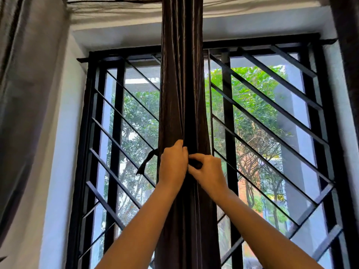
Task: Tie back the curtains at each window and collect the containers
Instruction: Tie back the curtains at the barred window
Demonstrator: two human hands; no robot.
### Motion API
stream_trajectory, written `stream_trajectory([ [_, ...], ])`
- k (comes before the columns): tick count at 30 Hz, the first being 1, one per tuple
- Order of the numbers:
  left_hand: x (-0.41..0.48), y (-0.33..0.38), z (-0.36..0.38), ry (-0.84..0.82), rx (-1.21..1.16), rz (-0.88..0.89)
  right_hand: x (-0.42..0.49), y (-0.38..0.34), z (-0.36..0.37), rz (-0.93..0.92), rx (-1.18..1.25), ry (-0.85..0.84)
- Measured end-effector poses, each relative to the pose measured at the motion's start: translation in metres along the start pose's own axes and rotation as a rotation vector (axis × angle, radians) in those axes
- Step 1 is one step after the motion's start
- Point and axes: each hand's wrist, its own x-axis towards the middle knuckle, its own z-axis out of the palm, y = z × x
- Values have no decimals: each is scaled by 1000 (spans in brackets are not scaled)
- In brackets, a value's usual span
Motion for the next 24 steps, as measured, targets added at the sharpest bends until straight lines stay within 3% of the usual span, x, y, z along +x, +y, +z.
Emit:
stream_trajectory([
  [4, -2, -3, 1, 30, -22, -18, -6, 5, -3, -97, 120, 20],
  [7, -1, -3, 0, 26, -26, -30, -12, 8, 0, -132, 108, 131],
  [12, -1, -5, -7, 58, -4, -43, -18, 9, 5, 27, -1, 233],
  [17, 9, 4, -11, 27, 7, -125, -15, 3, 18, 112, -129, 137],
  [24, 7, 12, -5, 56, -1, -143, -18, -3, 31, 135, -86, 164],
])
